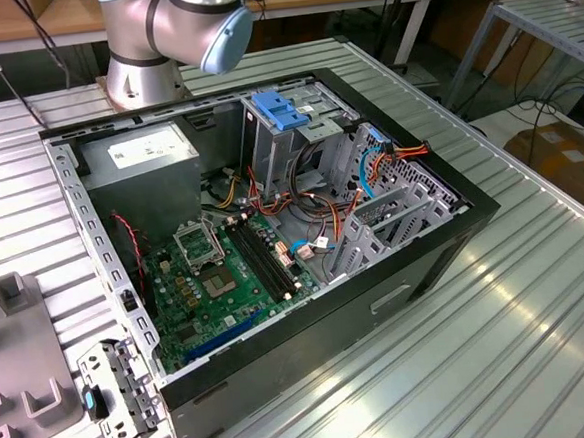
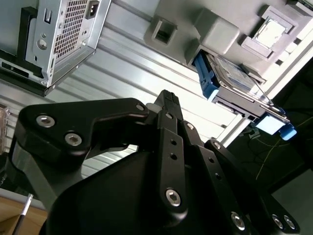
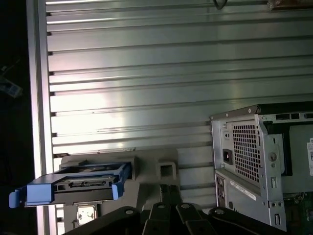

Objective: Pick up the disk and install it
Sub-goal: 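Reach for the disk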

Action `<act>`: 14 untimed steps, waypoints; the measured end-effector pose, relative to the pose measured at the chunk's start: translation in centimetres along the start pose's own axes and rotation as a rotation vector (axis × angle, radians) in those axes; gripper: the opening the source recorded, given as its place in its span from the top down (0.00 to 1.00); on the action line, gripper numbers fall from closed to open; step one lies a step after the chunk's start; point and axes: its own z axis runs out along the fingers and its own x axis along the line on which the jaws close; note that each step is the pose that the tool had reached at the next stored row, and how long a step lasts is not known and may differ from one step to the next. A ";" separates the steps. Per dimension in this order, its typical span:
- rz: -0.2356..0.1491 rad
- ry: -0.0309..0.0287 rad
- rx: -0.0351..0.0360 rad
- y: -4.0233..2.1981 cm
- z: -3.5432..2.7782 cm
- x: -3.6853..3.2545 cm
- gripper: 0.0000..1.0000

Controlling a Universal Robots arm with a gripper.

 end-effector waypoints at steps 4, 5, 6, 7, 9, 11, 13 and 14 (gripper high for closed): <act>0.000 0.0001 0.0001 -0.07 -0.01 0.96 0.89; 0.000 0.0001 0.0001 -0.09 0.00 1.15 0.89; 0.000 0.0000 0.0000 -0.10 0.00 1.27 0.89; 0.000 0.0001 0.0001 -0.12 0.00 1.45 0.89; 0.000 0.0001 0.0001 -0.12 0.00 1.51 0.89; 0.000 0.0001 0.0001 -0.12 0.00 1.51 0.89; 0.000 -0.0005 0.0043 -0.12 0.01 1.53 0.89; 0.000 -0.0006 0.0072 -0.12 0.00 1.53 0.89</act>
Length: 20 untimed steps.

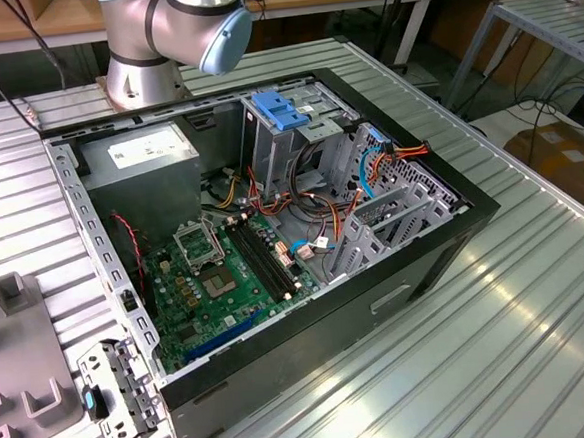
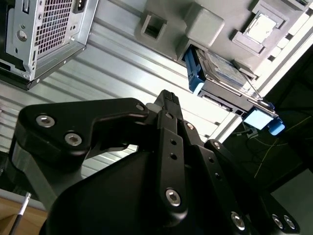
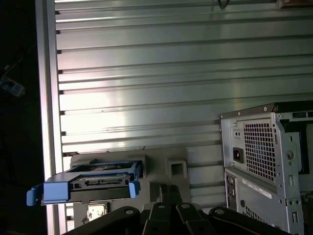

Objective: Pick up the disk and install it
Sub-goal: 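Reach for the disk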

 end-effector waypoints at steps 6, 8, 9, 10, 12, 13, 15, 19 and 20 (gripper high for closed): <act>-0.001 -0.0008 0.0122 -0.03 -0.01 0.35 0.89; -0.001 -0.0008 0.0121 -0.08 -0.02 0.91 0.89; -0.001 -0.0008 0.0121 -0.09 -0.02 1.03 0.89; -0.001 0.0018 0.0122 -0.09 0.02 1.07 0.89; -0.001 0.0051 0.0127 -0.10 0.08 1.11 0.89; -0.001 0.0067 0.0128 -0.10 0.12 1.12 0.89; -0.001 0.0124 0.0132 -0.10 0.22 1.16 0.89; -0.006 0.0206 0.0137 -0.22 0.27 2.46 0.89; -0.007 0.0216 0.0139 -0.29 0.26 3.30 0.89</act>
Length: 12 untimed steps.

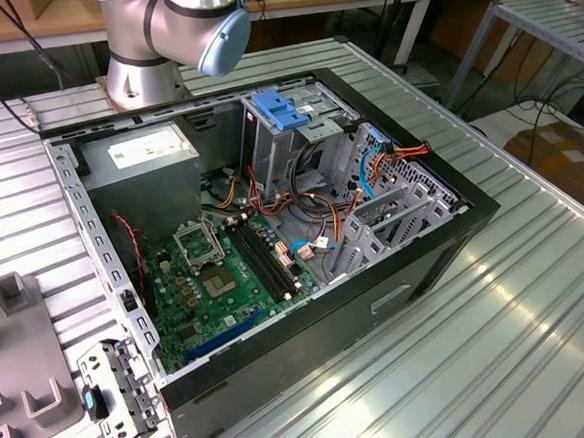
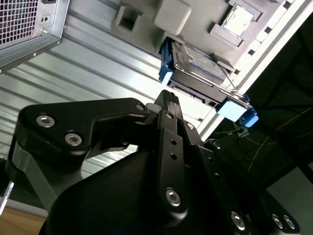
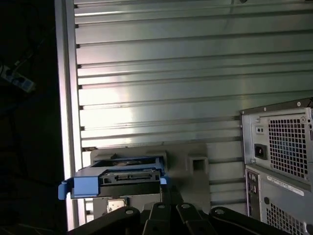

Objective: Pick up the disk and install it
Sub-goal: 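Reach for the disk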

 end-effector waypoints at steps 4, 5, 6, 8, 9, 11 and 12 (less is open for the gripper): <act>-0.002 0.0000 0.0000 -0.14 0.06 1.72 0.89; -0.003 0.0000 -0.0001 -0.17 0.08 2.08 0.89; -0.004 0.0000 -0.0001 -0.23 0.11 2.62 0.89; -0.008 0.0001 -0.0001 -0.31 0.14 3.00 0.89; -0.014 0.0002 -0.0002 -0.38 0.16 3.06 0.89; -0.031 0.0007 -0.0002 -0.50 0.17 3.14 0.89; -0.036 0.0009 -0.0002 -0.55 0.17 3.18 0.89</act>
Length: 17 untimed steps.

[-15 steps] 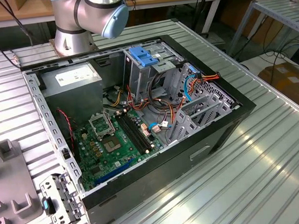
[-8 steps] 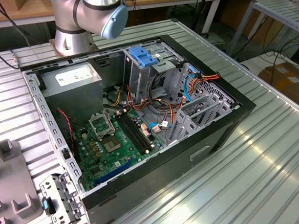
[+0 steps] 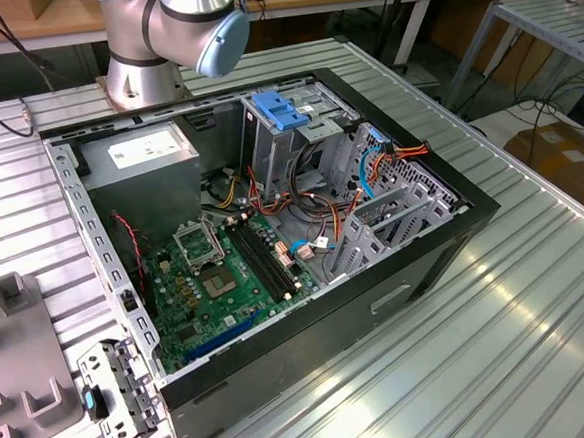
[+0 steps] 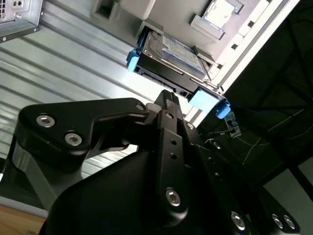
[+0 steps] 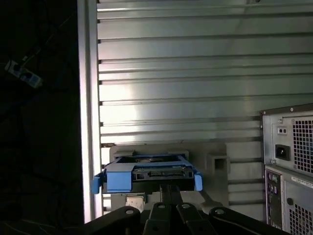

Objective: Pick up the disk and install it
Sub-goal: 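Reach for the disk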

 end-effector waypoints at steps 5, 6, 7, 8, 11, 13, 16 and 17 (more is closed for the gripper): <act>-0.017 0.0004 -0.0001 -0.20 0.10 1.02 0.89; -0.021 0.0006 0.0000 -0.25 0.15 1.73 0.89; -0.024 0.0006 -0.0001 -0.30 0.19 2.23 0.89; -0.027 0.0007 -0.0001 -0.33 0.22 2.70 0.89; -0.032 0.0008 -0.0001 -0.39 0.26 3.94 0.89; -0.032 0.0007 -0.0002 -0.41 0.28 4.59 0.89; -0.032 0.0009 -0.0001 -0.43 0.27 5.05 0.89; -0.032 0.0008 -0.0001 -0.43 0.27 5.05 0.89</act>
